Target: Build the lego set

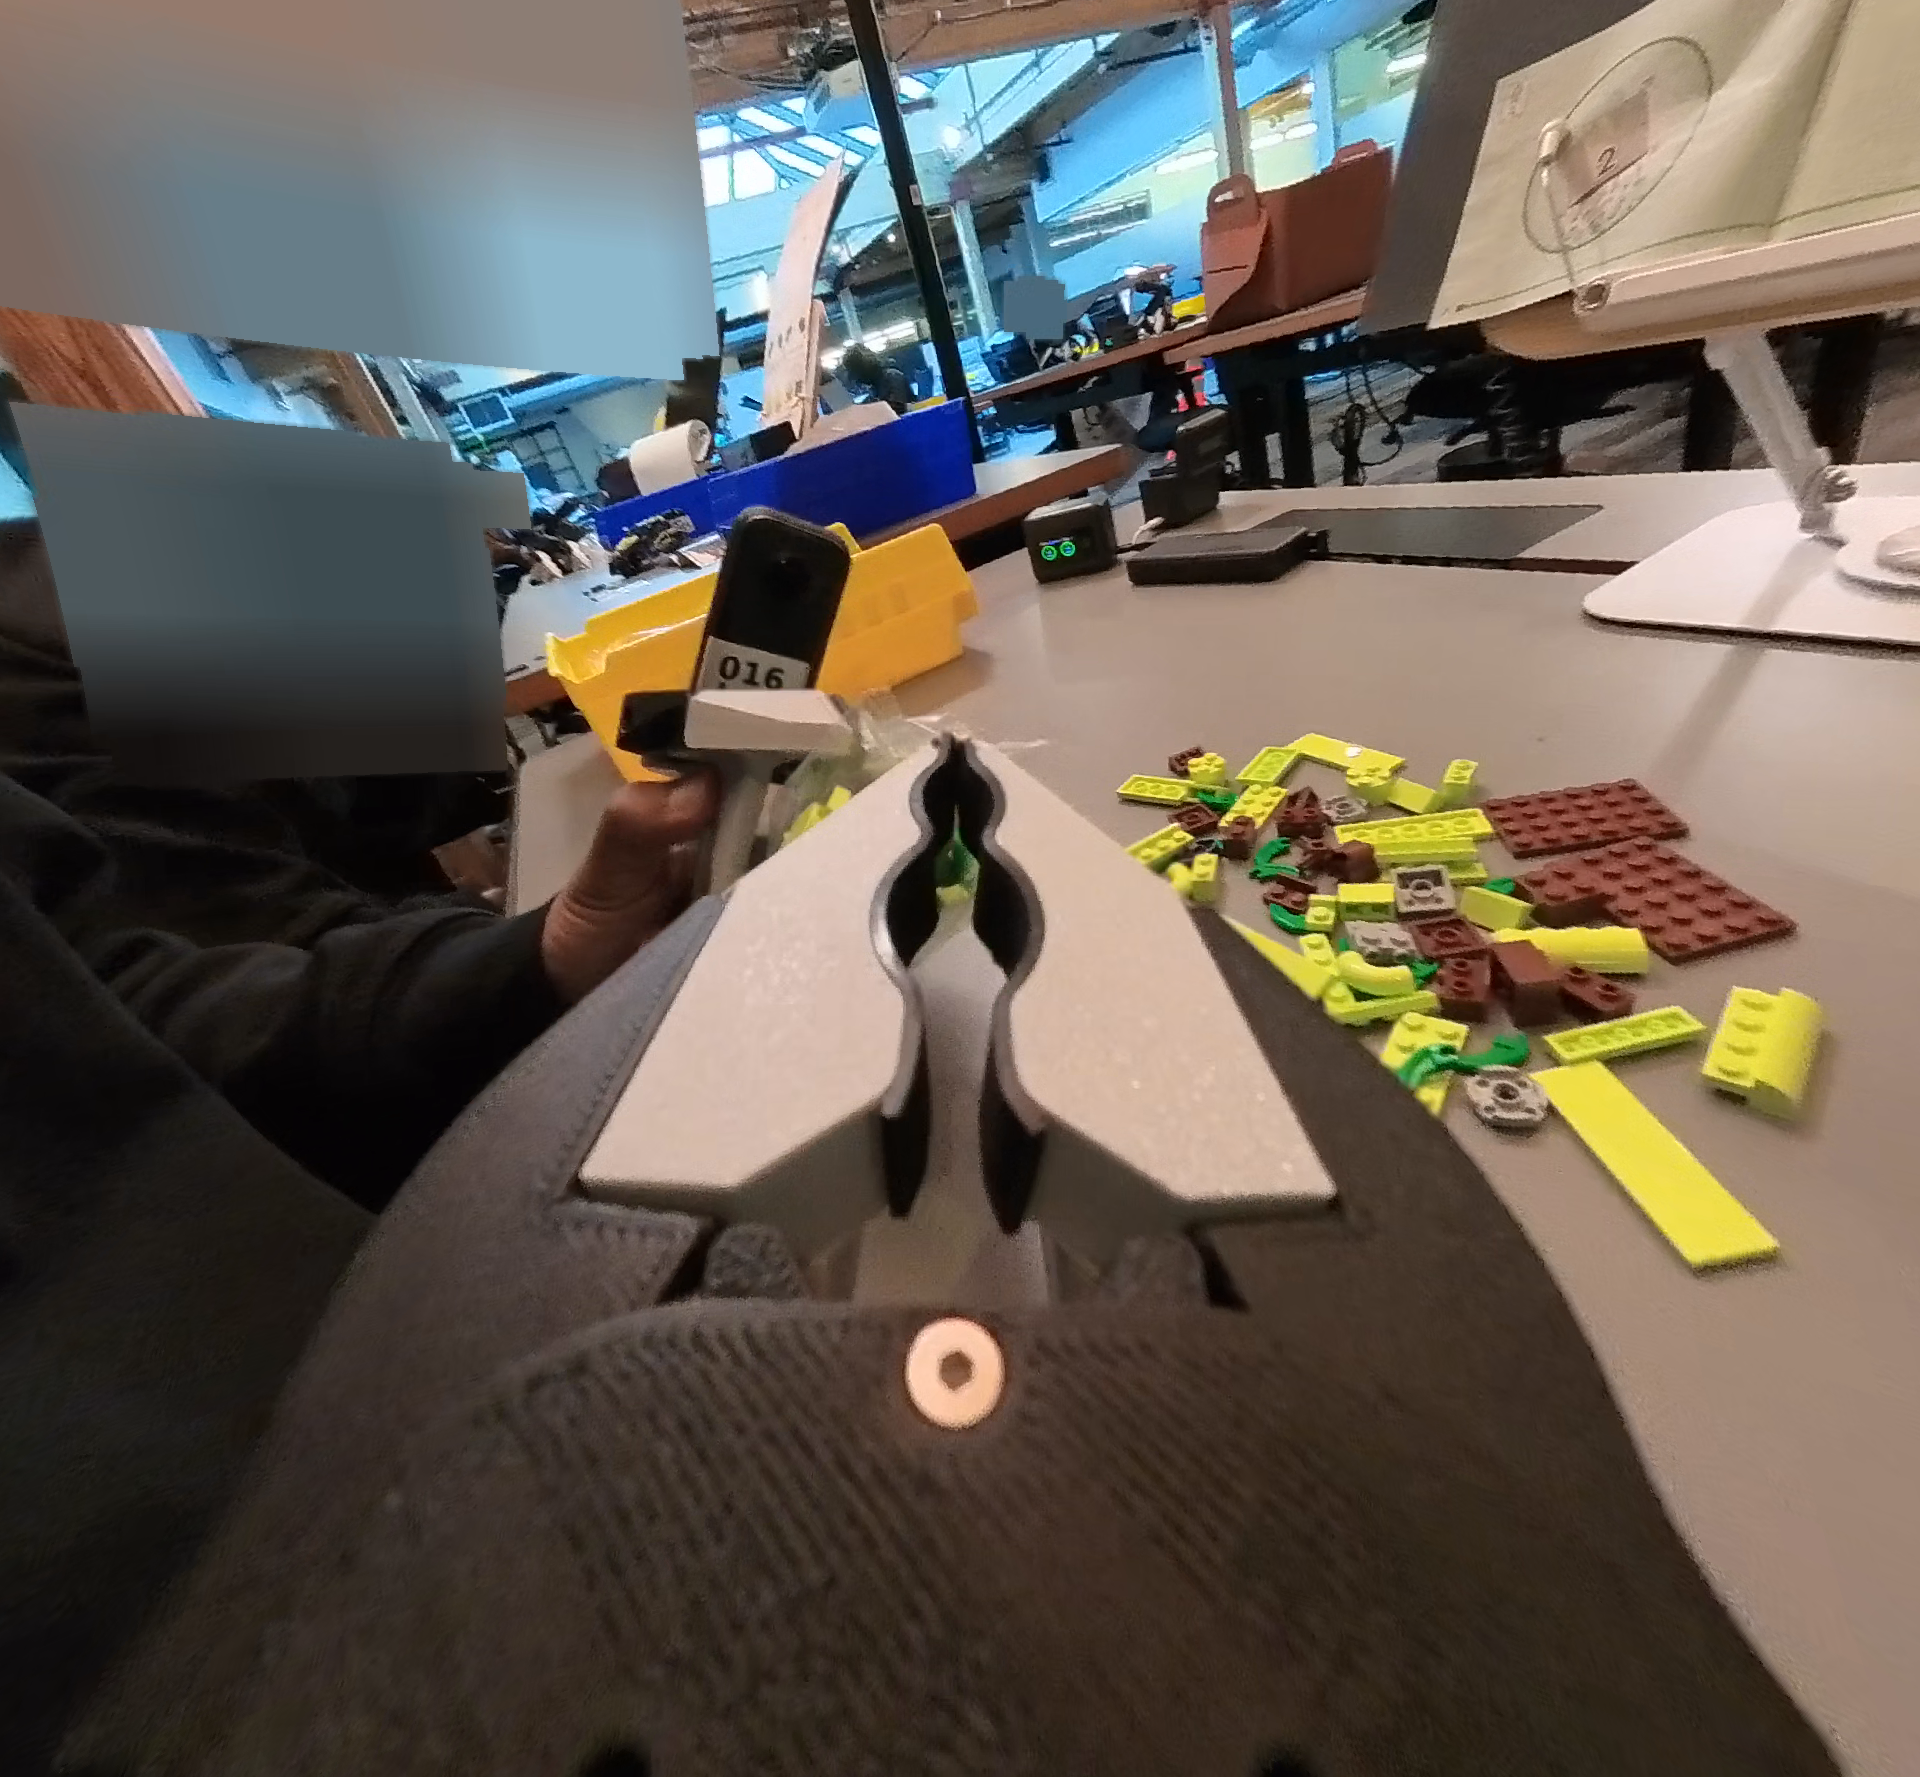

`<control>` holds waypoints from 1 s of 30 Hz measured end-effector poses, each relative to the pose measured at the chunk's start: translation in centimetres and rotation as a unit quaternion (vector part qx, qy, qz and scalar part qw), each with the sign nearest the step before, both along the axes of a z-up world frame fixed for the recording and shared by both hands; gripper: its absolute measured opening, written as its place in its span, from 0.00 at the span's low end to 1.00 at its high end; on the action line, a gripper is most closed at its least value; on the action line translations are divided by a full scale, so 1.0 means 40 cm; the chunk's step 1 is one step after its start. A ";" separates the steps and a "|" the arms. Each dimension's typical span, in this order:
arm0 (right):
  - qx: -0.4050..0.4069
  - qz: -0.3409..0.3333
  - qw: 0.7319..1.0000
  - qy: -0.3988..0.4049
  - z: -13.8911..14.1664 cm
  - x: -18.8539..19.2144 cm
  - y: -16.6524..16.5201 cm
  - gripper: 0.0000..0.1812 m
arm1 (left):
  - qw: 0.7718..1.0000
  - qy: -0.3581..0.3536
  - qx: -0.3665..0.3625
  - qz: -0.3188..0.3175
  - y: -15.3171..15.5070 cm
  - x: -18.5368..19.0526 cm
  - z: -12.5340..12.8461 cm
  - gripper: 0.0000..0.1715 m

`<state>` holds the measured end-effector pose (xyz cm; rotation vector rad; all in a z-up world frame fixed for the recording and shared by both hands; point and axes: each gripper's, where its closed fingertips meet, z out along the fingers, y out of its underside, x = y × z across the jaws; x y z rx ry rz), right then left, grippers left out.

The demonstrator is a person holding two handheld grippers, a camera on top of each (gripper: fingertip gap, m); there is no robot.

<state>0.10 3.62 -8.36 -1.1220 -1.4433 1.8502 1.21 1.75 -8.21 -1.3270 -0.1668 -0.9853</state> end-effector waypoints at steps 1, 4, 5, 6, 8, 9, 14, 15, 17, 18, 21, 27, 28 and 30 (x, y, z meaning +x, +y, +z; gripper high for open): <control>-0.011 0.007 1.000 0.000 0.001 0.001 0.000 0.00 | 1.000 -0.005 0.001 -0.002 0.001 -0.001 -0.001 0.00; -0.034 0.065 0.997 0.008 -0.004 0.008 -0.007 0.00 | 1.000 -0.009 -0.013 -0.008 0.000 -0.009 -0.015 0.00; -0.032 0.085 0.996 0.015 -0.005 0.013 -0.008 0.00 | 1.000 -0.001 -0.016 -0.013 0.000 -0.004 -0.018 0.00; -0.028 0.099 0.995 0.017 -0.006 0.017 -0.009 0.00 | 1.000 0.001 -0.018 -0.017 0.000 -0.001 -0.019 0.00; -0.018 0.138 0.990 0.029 -0.001 0.035 -0.022 0.01 | 0.999 -0.015 -0.015 -0.036 -0.003 0.003 -0.018 0.00; -0.014 0.150 0.988 0.026 -0.004 0.039 -0.026 0.05 | 0.999 -0.021 -0.014 -0.040 -0.004 0.003 -0.018 0.00; -0.002 0.174 0.985 0.024 -0.012 0.048 -0.047 0.09 | 0.998 -0.015 -0.017 -0.067 -0.006 0.024 -0.020 0.00; 0.001 0.172 0.985 0.025 -0.012 0.049 -0.047 0.08 | 0.997 -0.017 -0.016 -0.069 -0.006 0.024 -0.020 0.00; 0.001 0.175 0.984 0.024 -0.013 0.049 -0.050 0.07 | 0.997 -0.022 -0.015 -0.074 -0.008 0.025 -0.019 0.00; 0.000 0.180 0.983 0.023 -0.014 0.051 -0.054 0.05 | 0.997 -0.023 -0.014 -0.077 -0.008 0.027 -0.019 0.00; 0.020 0.184 0.982 0.023 -0.022 0.055 -0.067 0.02 | 0.995 -0.030 -0.012 -0.091 -0.009 0.035 -0.018 0.00; -0.028 0.210 0.977 0.023 0.006 0.066 -0.064 0.00 | 0.994 -0.048 0.020 -0.092 -0.015 0.037 0.012 0.00; -0.039 0.214 0.976 0.028 0.016 0.070 -0.062 0.00 | 0.993 -0.057 0.030 -0.096 -0.017 0.041 0.020 0.00; -0.078 0.230 0.969 0.038 0.041 0.080 -0.059 0.00 | 0.990 -0.071 0.053 -0.108 -0.020 0.052 0.042 0.00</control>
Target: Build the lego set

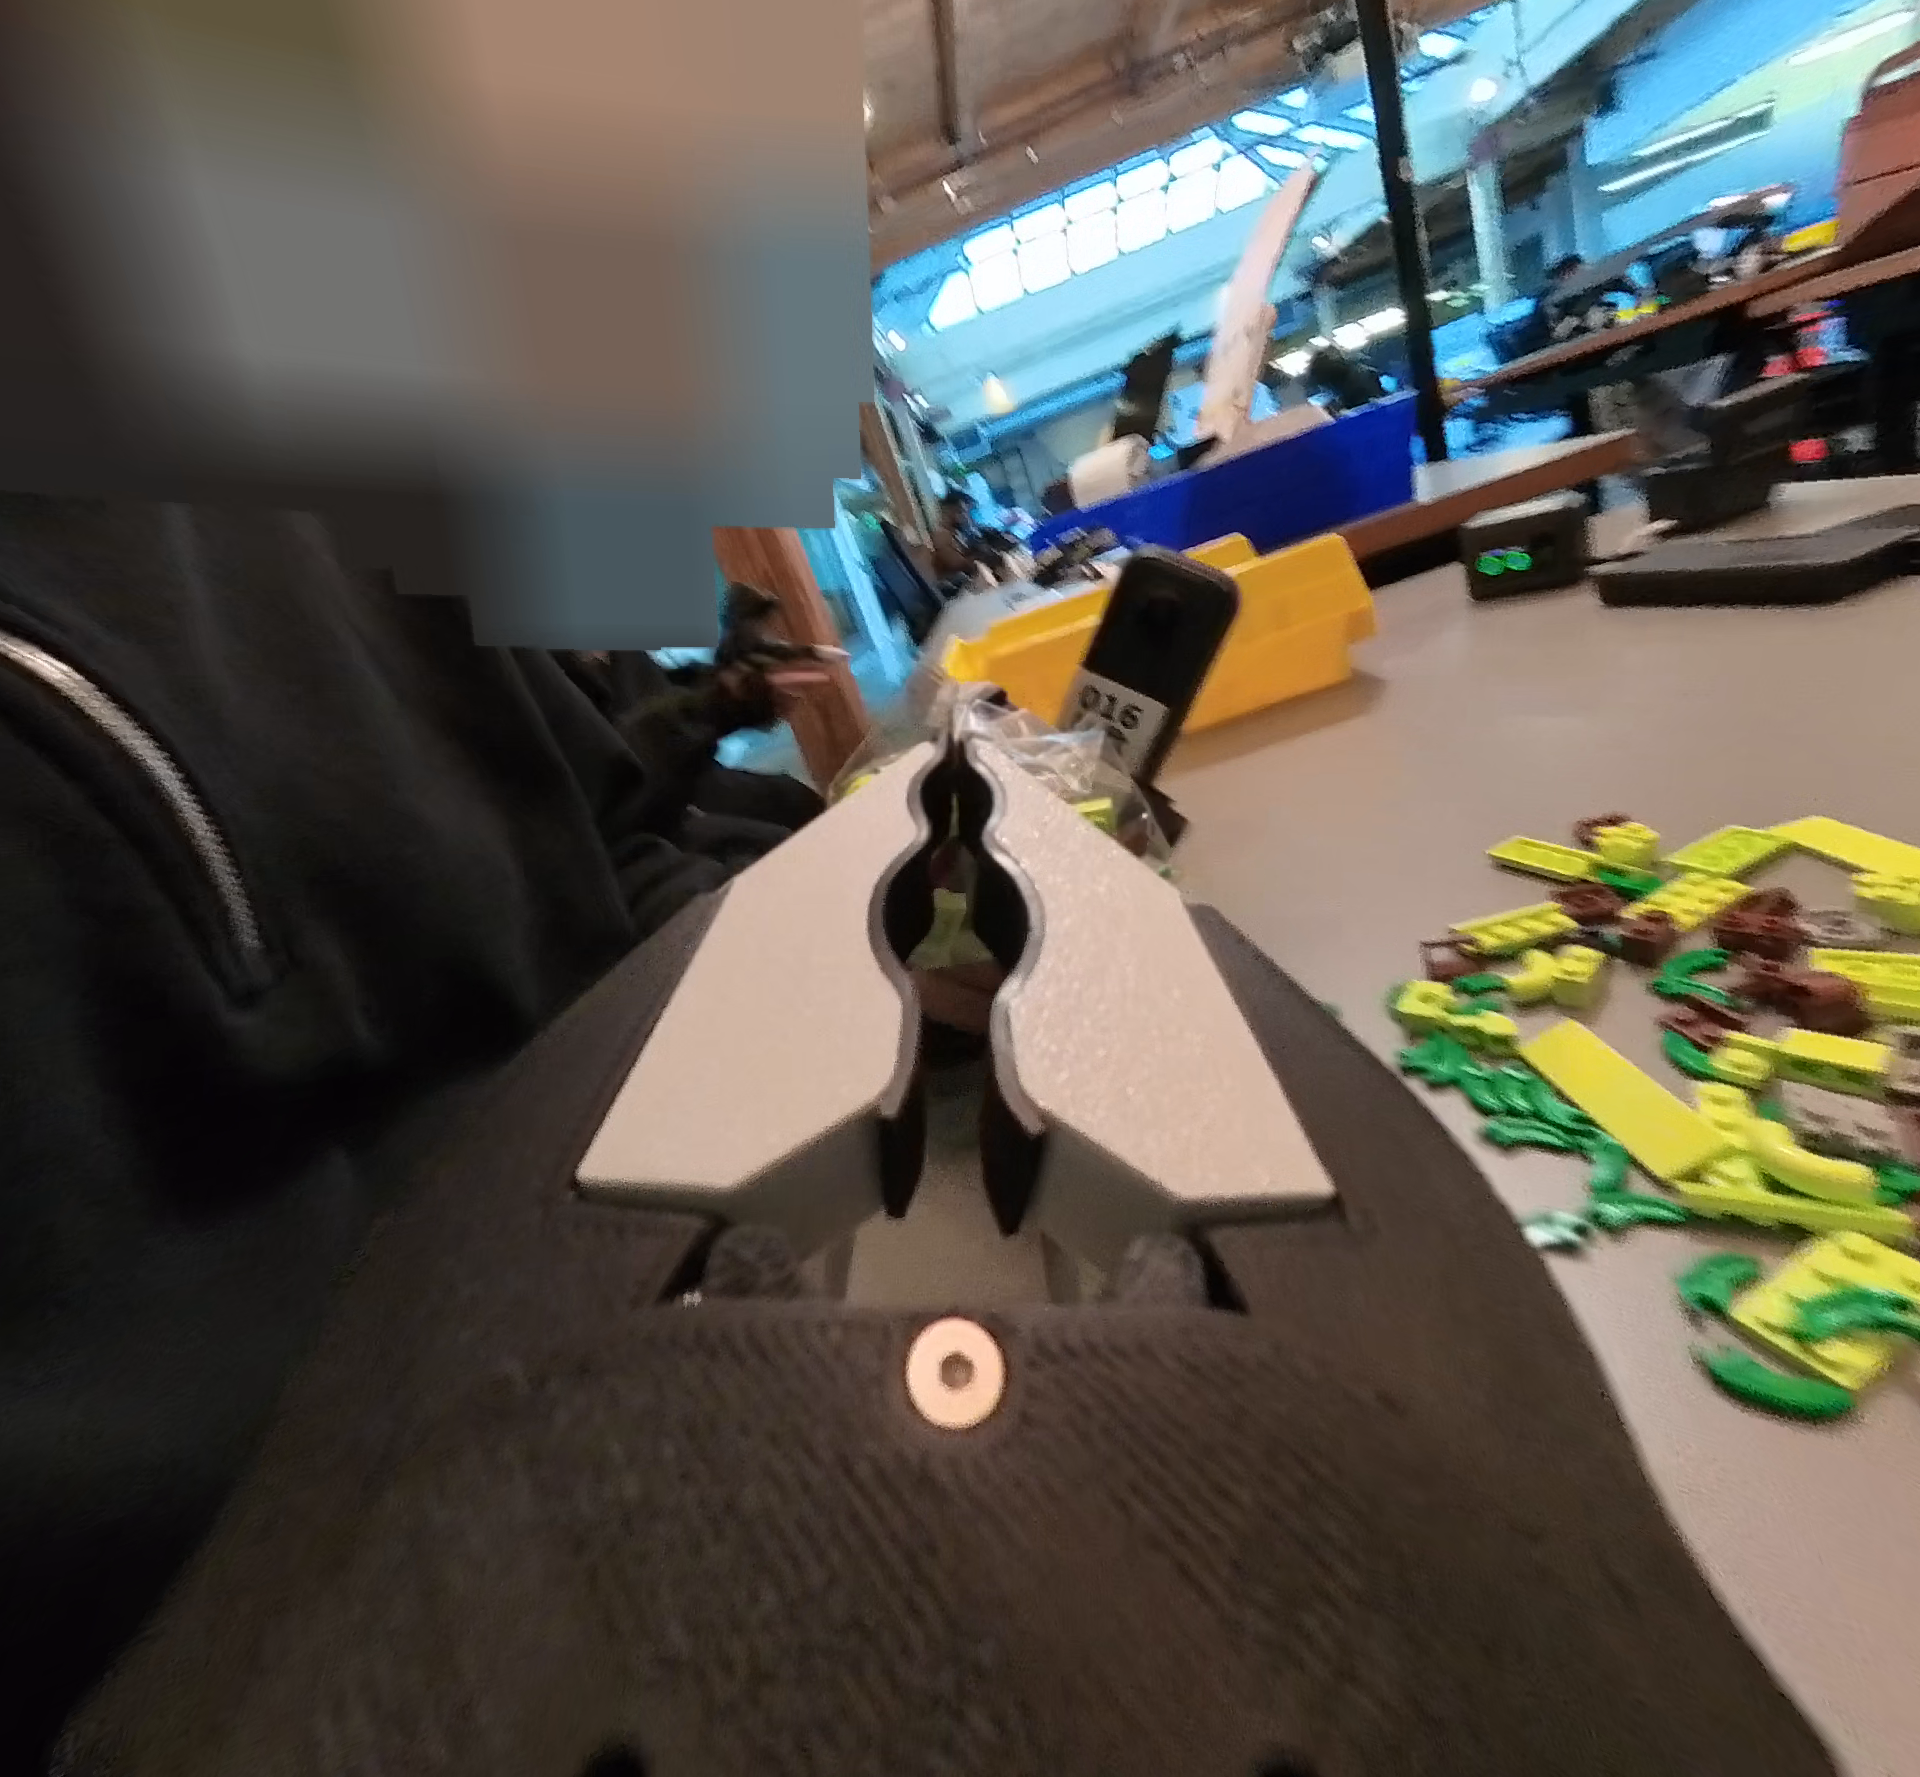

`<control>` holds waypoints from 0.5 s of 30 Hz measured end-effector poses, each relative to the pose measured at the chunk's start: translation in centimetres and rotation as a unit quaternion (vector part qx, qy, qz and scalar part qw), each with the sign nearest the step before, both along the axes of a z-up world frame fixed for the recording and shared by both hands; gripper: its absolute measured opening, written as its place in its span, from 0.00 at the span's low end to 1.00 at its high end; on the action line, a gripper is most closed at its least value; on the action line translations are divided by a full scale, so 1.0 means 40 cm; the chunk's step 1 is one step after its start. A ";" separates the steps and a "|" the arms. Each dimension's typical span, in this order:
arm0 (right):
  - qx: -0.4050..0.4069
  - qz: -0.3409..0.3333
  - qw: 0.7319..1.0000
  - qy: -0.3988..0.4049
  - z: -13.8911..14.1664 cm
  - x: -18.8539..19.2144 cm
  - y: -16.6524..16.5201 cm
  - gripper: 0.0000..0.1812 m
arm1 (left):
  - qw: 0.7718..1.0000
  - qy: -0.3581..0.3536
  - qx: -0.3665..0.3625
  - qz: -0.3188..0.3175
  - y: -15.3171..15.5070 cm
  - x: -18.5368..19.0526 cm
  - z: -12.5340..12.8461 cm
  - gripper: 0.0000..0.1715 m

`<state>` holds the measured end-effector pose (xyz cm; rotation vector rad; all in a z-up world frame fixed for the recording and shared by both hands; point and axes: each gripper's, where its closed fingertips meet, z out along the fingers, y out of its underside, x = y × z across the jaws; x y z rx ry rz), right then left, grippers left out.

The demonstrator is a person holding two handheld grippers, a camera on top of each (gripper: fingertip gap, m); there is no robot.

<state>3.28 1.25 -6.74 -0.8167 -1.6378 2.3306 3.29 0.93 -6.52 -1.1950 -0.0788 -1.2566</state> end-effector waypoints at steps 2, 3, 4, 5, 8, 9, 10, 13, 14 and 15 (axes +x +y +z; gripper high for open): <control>-0.062 0.031 0.998 -0.008 0.027 0.007 0.006 0.00 | 1.000 -0.014 0.026 0.001 -0.001 0.010 0.024 0.00; -0.084 0.038 0.996 -0.011 0.034 0.007 0.012 0.00 | 0.999 -0.020 0.034 0.007 0.001 0.011 0.031 0.00; -0.098 0.039 0.994 -0.013 0.038 0.005 0.017 0.00 | 0.999 -0.026 0.039 0.015 0.003 0.010 0.034 0.00; -0.108 0.038 0.993 -0.016 0.040 0.004 0.020 0.00 | 0.998 -0.030 0.043 0.020 0.004 0.008 0.035 0.00; -0.145 0.048 0.988 -0.021 0.048 0.003 0.023 0.00 | 0.997 -0.039 0.056 0.023 0.003 0.006 0.042 0.00; -0.155 0.052 0.986 -0.022 0.050 0.003 0.024 0.00 | 0.997 -0.041 0.059 0.022 0.002 0.006 0.044 0.00; -0.163 0.054 0.985 -0.022 0.052 0.003 0.024 0.00 | 0.997 -0.041 0.061 0.024 0.002 0.006 0.044 0.00; -0.183 0.073 0.980 -0.022 0.058 0.009 0.023 0.00 | 0.997 -0.041 0.068 0.015 -0.002 0.012 0.050 0.00; -0.181 0.073 0.981 -0.020 0.059 0.010 0.020 0.00 | 0.997 -0.041 0.070 0.011 -0.004 0.013 0.050 0.00; -0.166 0.062 0.984 -0.013 0.058 0.010 0.015 0.00 | 0.996 -0.042 0.073 0.011 -0.008 0.011 0.050 0.00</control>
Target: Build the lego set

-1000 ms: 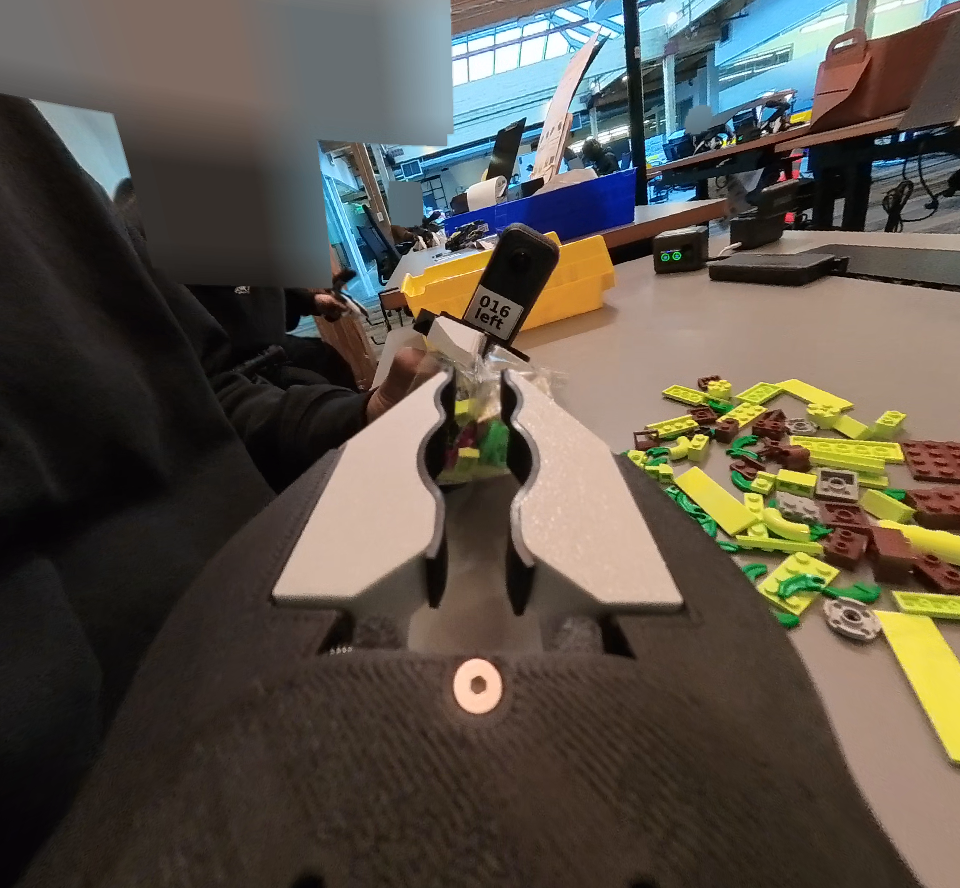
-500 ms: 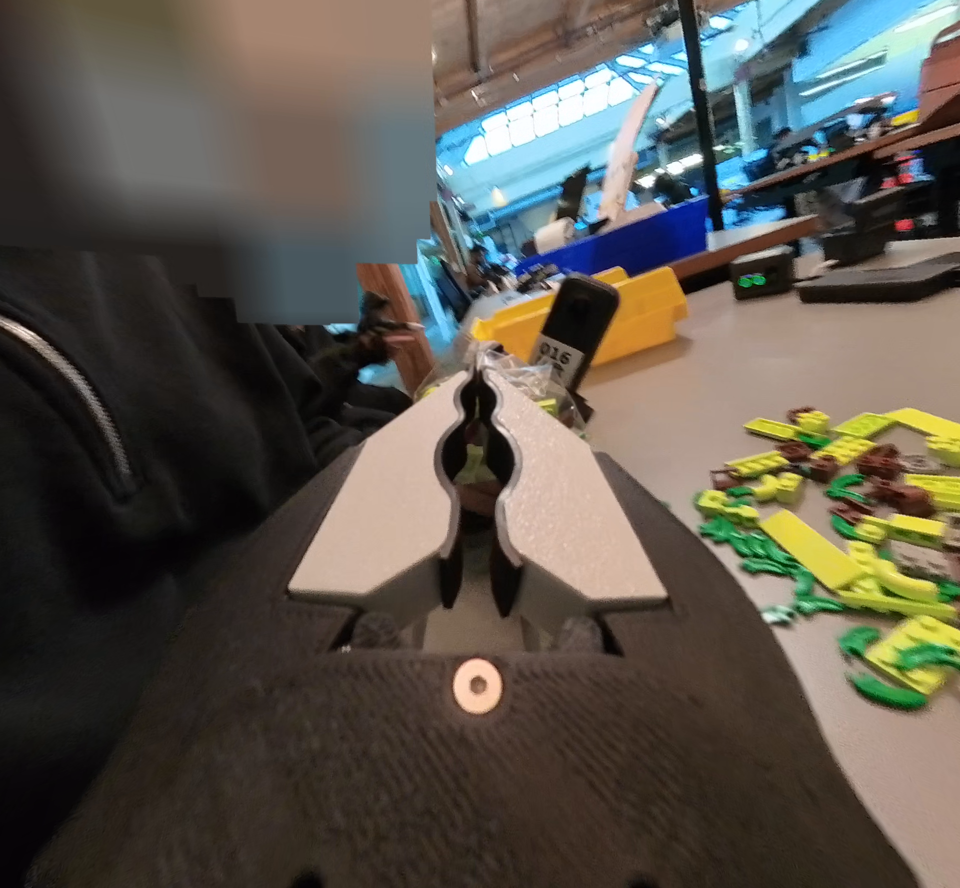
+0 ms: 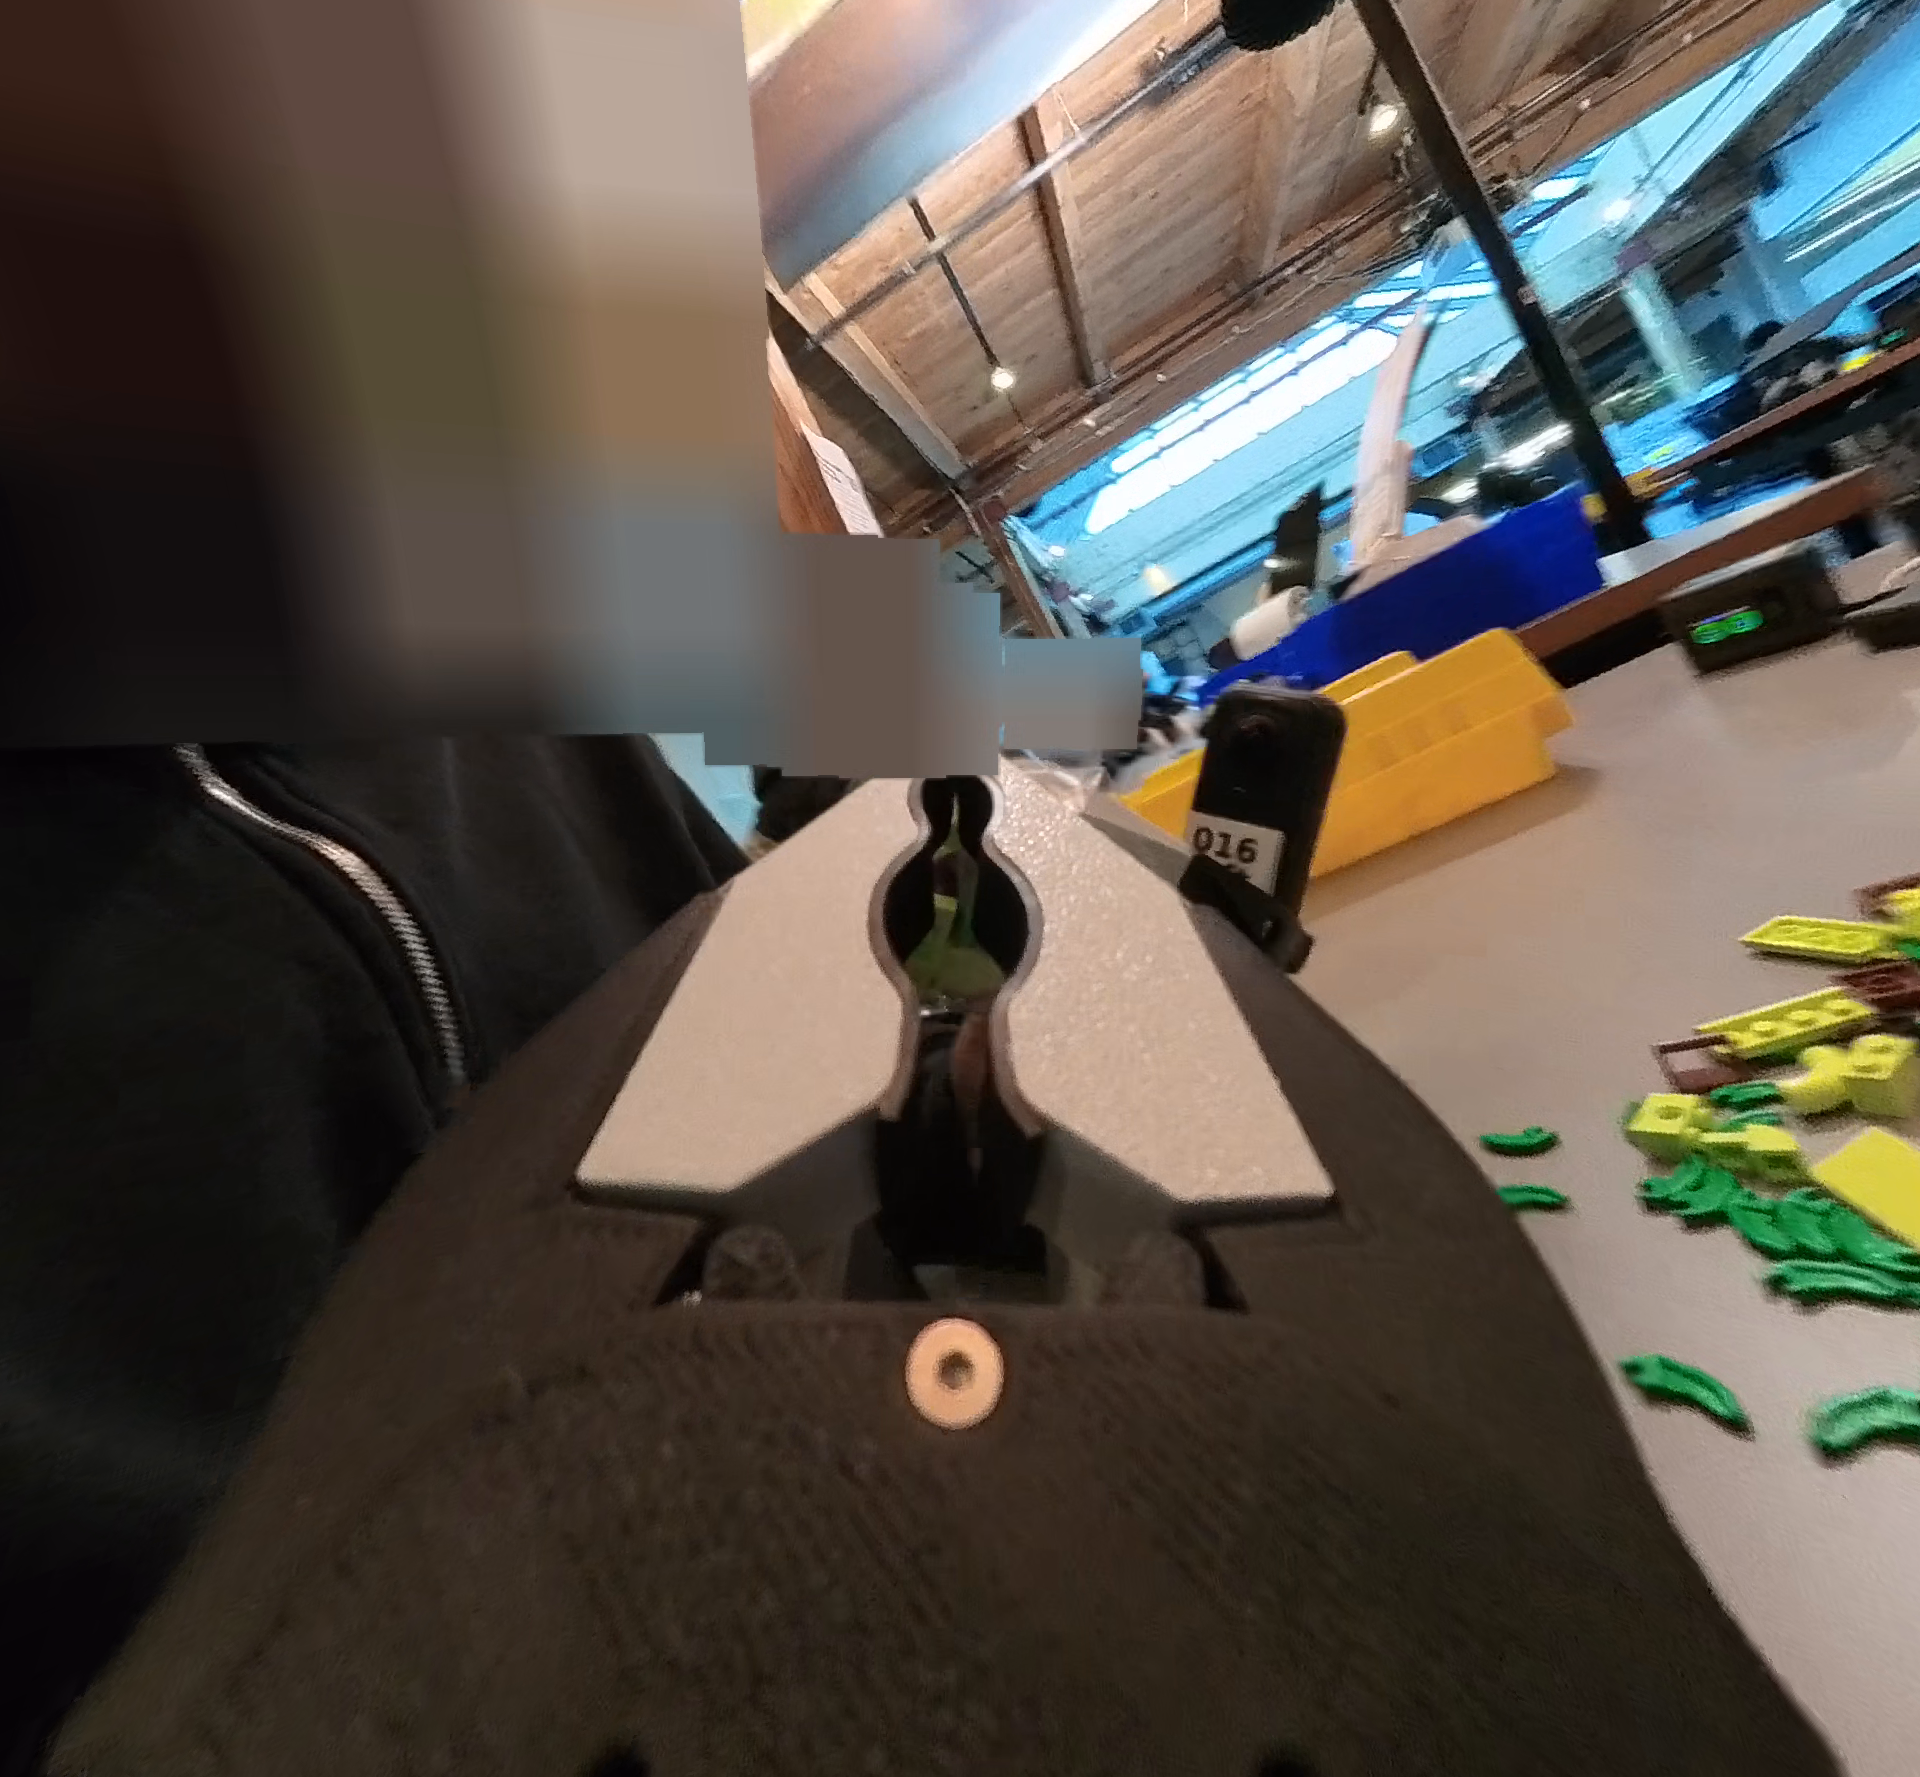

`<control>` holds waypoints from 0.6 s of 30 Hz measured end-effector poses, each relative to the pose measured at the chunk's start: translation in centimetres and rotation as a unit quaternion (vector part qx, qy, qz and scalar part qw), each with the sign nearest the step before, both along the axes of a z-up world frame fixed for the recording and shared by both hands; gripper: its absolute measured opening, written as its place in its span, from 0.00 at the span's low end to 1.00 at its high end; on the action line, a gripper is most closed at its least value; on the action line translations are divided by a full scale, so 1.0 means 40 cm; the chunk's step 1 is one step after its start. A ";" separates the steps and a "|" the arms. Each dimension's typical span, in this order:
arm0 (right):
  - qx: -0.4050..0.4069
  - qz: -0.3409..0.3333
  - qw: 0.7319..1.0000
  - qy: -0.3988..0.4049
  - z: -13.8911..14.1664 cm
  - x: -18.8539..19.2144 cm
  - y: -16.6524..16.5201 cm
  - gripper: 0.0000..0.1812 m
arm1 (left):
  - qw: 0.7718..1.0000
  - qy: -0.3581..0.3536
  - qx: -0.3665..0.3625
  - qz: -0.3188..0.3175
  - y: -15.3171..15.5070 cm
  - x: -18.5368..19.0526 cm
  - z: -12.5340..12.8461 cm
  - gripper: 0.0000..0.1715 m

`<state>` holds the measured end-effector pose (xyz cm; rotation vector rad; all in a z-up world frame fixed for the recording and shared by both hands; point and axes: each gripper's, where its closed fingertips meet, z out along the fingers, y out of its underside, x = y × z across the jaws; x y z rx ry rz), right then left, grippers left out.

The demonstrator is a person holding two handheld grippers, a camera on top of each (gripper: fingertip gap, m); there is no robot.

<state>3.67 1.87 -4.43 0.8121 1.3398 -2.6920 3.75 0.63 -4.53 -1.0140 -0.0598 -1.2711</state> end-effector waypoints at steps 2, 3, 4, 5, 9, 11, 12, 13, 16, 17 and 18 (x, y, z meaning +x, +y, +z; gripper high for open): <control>0.045 -0.037 0.998 0.013 -0.010 -0.004 -0.009 0.00 | 1.000 0.009 -0.010 0.006 -0.005 -0.008 -0.009 0.00; 0.062 -0.051 0.997 0.017 -0.016 -0.006 -0.010 0.00 | 0.999 0.023 -0.021 0.016 -0.005 -0.011 -0.017 0.00; 0.069 -0.061 0.996 0.021 -0.018 -0.006 -0.007 0.00 | 0.999 0.039 -0.029 0.024 -0.006 -0.013 -0.020 0.00; 0.068 -0.068 0.995 0.022 -0.017 -0.007 -0.001 0.00 | 0.997 0.054 -0.035 0.032 -0.008 -0.015 -0.022 0.00; 0.025 -0.070 0.997 0.002 -0.014 -0.020 0.030 0.06 | 0.989 0.114 -0.065 0.065 -0.012 -0.028 -0.035 0.00; 0.021 -0.063 0.998 -0.014 -0.023 -0.029 0.028 0.08 | 0.984 0.138 -0.078 0.075 -0.012 -0.030 -0.043 0.00; 0.026 -0.054 0.998 -0.023 -0.031 -0.032 0.019 0.10 | 0.982 0.147 -0.083 0.082 -0.011 -0.032 -0.046 0.00; 0.026 -0.042 0.998 -0.029 -0.035 -0.032 0.011 0.11 | 0.980 0.154 -0.087 0.088 -0.010 -0.035 -0.049 0.00; 0.024 -0.033 0.998 -0.047 -0.047 -0.041 0.008 0.14 | 0.967 0.196 -0.113 0.116 -0.002 -0.045 -0.073 0.00; 0.024 -0.033 0.998 -0.052 -0.050 -0.043 0.012 0.14 | 0.961 0.216 -0.122 0.125 0.001 -0.046 -0.081 0.00; 0.028 -0.035 0.997 -0.057 -0.055 -0.046 0.013 0.14 | 0.955 0.232 -0.127 0.132 0.003 -0.047 -0.086 0.00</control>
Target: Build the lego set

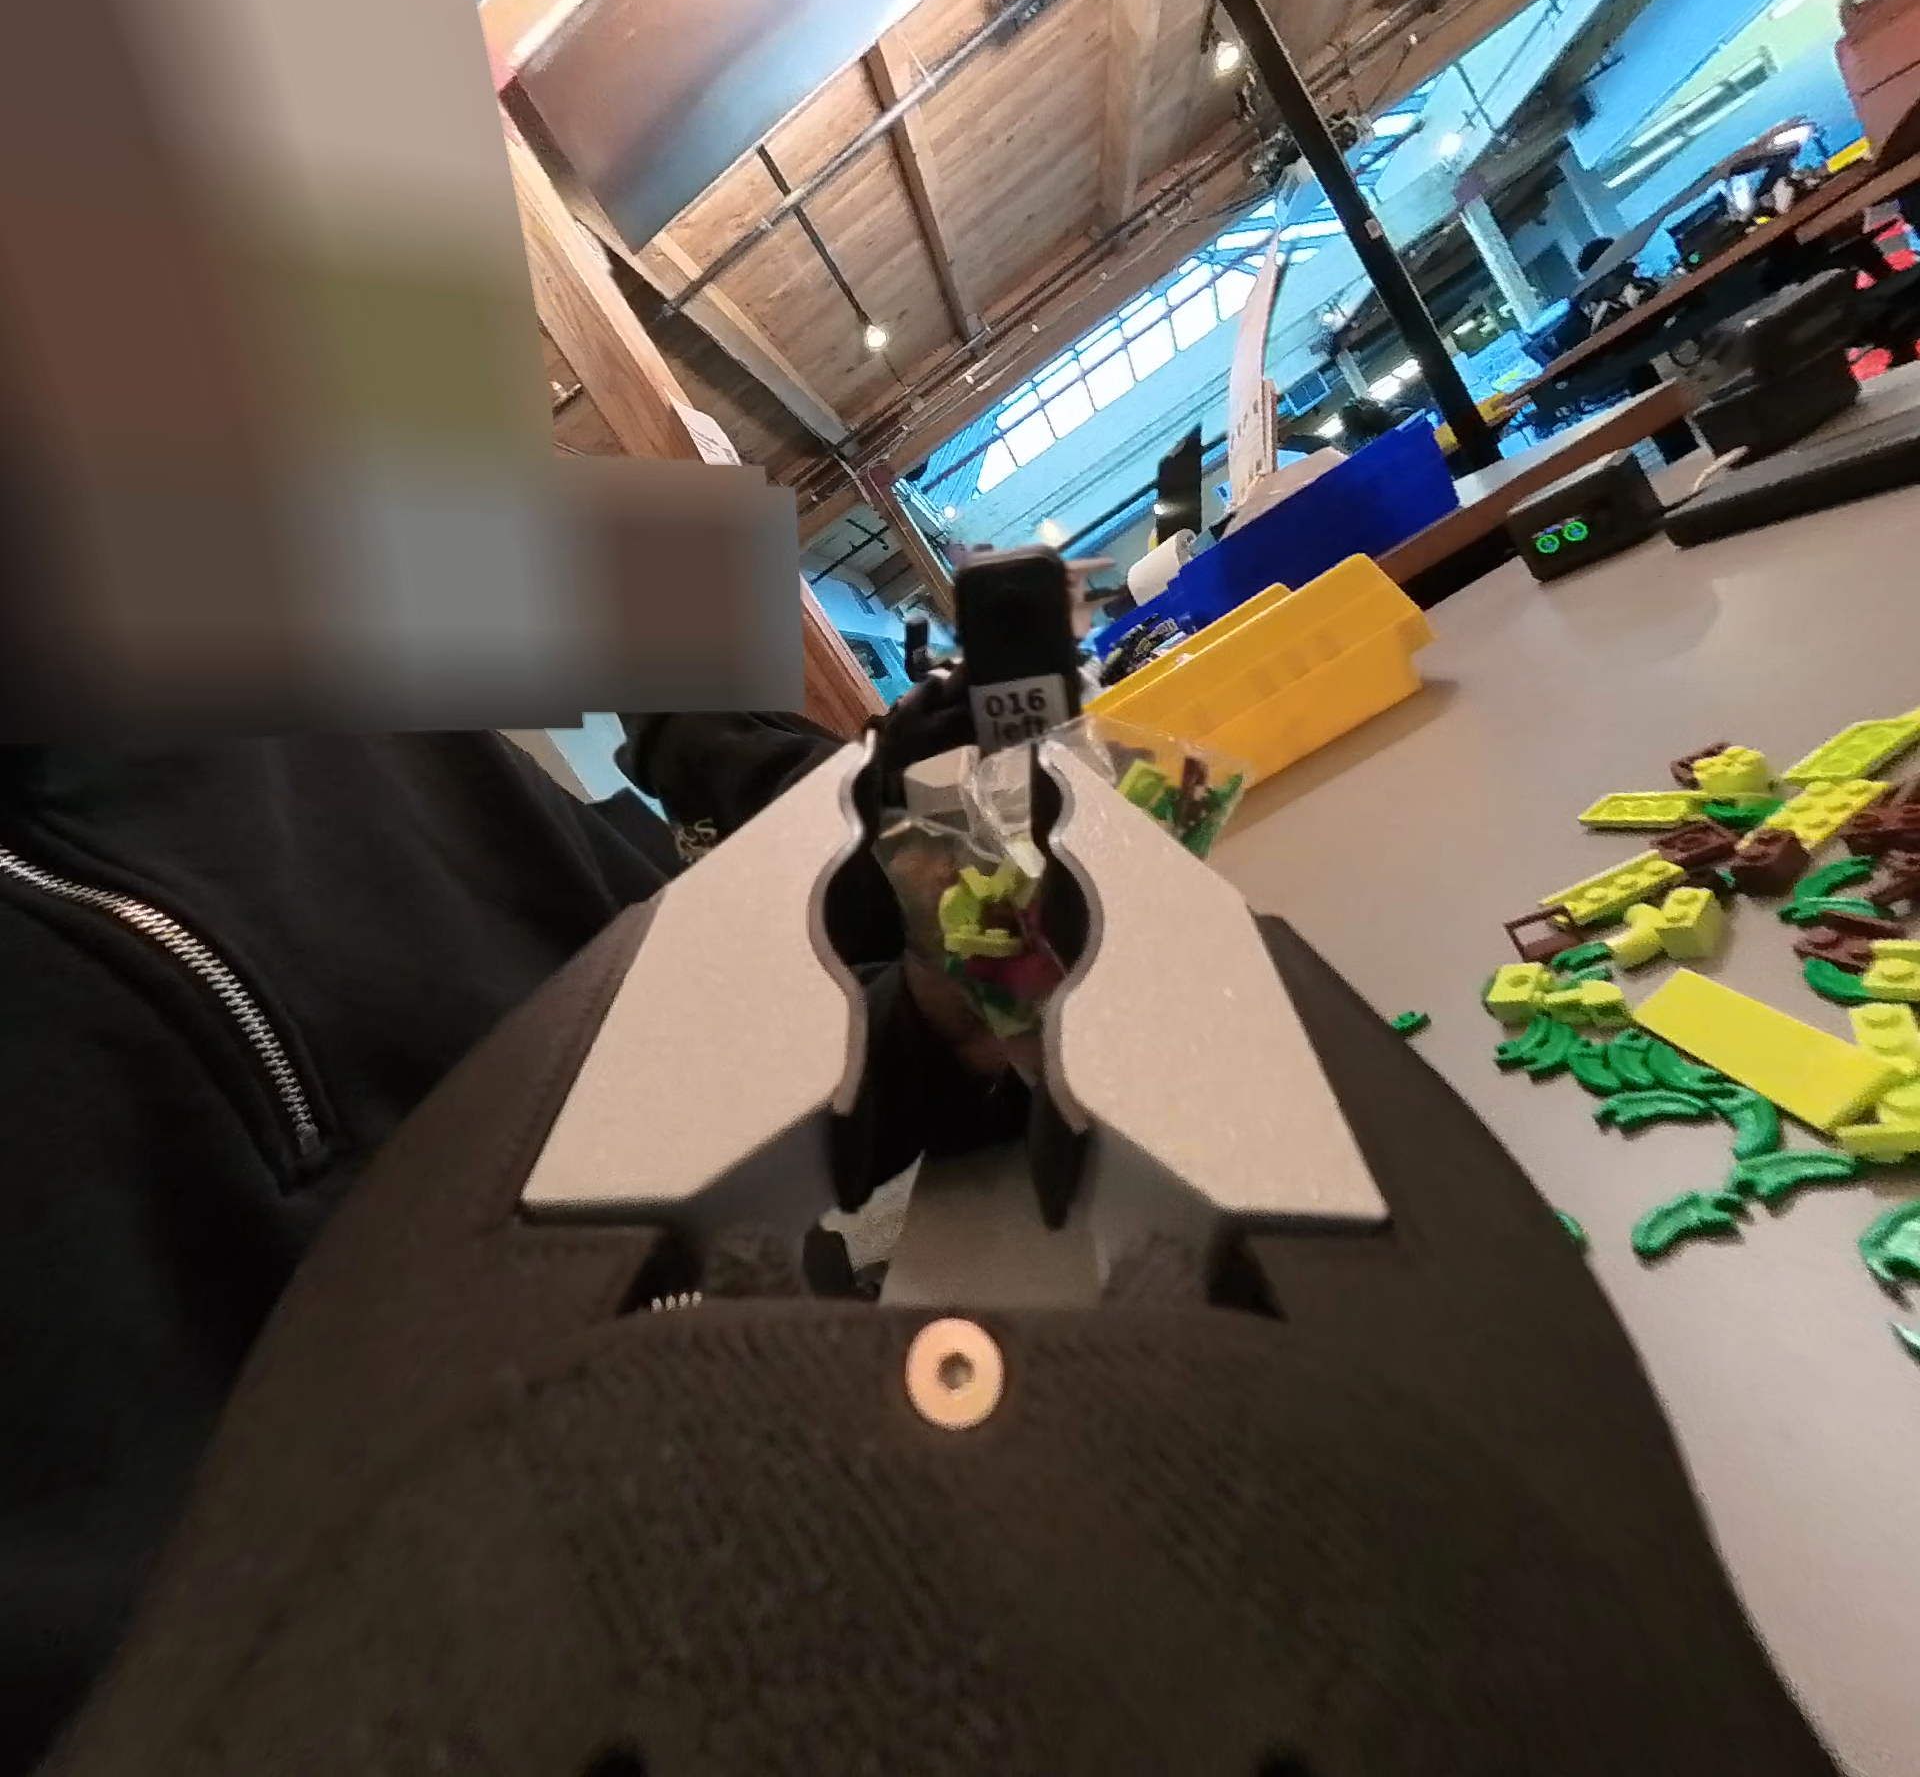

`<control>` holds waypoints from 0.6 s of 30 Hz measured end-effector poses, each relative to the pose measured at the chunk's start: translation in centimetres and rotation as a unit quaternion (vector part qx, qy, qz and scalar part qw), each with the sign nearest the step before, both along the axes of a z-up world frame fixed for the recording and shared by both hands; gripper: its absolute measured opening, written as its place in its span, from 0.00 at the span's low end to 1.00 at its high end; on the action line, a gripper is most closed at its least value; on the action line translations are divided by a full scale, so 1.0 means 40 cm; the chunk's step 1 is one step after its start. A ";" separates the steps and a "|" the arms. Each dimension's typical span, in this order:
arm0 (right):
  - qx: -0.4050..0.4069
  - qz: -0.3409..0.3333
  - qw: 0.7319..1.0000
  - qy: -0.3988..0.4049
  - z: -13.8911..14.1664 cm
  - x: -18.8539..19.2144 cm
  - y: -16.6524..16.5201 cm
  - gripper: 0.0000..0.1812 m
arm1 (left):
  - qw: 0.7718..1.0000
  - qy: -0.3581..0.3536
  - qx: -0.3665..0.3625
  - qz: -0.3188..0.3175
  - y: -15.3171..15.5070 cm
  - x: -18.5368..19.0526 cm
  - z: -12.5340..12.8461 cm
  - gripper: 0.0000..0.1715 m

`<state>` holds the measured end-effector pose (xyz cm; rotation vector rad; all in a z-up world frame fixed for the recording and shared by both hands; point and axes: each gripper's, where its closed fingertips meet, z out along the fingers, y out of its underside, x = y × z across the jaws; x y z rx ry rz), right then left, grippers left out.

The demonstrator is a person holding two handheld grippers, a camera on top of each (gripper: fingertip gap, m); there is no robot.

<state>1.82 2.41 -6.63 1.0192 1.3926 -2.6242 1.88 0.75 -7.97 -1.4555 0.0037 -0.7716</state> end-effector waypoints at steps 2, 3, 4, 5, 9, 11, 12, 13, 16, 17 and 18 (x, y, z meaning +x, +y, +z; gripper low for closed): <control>0.015 -0.011 1.000 -0.009 -0.013 -0.009 0.003 0.14 | 1.000 0.019 -0.007 0.015 0.002 -0.005 -0.006 0.00; 0.026 -0.023 0.999 -0.015 -0.021 -0.016 0.006 0.14 | 0.999 0.024 -0.009 0.022 0.004 -0.008 -0.009 0.00; 0.037 -0.042 0.998 -0.023 -0.031 -0.025 0.014 0.14 | 0.999 0.028 -0.012 0.028 0.006 -0.011 -0.012 0.00; 0.043 -0.056 0.997 -0.025 -0.034 -0.029 0.023 0.14 | 0.999 0.033 -0.016 0.031 0.008 -0.011 -0.016 0.00; 0.027 -0.035 0.998 -0.034 -0.037 -0.027 0.021 0.12 | 0.998 0.051 -0.030 0.027 0.016 -0.001 -0.034 0.00; 0.015 -0.008 0.999 -0.043 -0.039 -0.023 0.009 0.09 | 0.998 0.050 -0.036 0.023 0.019 0.003 -0.039 0.00; 0.017 -0.006 0.999 -0.046 -0.042 -0.025 0.006 0.05 | 0.998 0.050 -0.040 0.019 0.021 0.005 -0.045 0.00; 0.024 -0.012 0.998 -0.049 -0.046 -0.027 0.006 0.00 | 0.998 0.051 -0.046 0.015 0.023 0.008 -0.051 0.00; 0.039 -0.019 0.998 -0.048 -0.050 -0.029 0.003 0.00 | 0.996 0.057 -0.062 0.017 0.030 0.007 -0.069 0.00; 0.040 -0.020 0.998 -0.049 -0.050 -0.030 0.000 0.00 | 0.996 0.055 -0.066 0.015 0.031 0.008 -0.073 0.00; 0.041 -0.020 0.998 -0.050 -0.051 -0.031 -0.002 0.00 | 0.996 0.052 -0.072 0.011 0.034 0.010 -0.078 0.02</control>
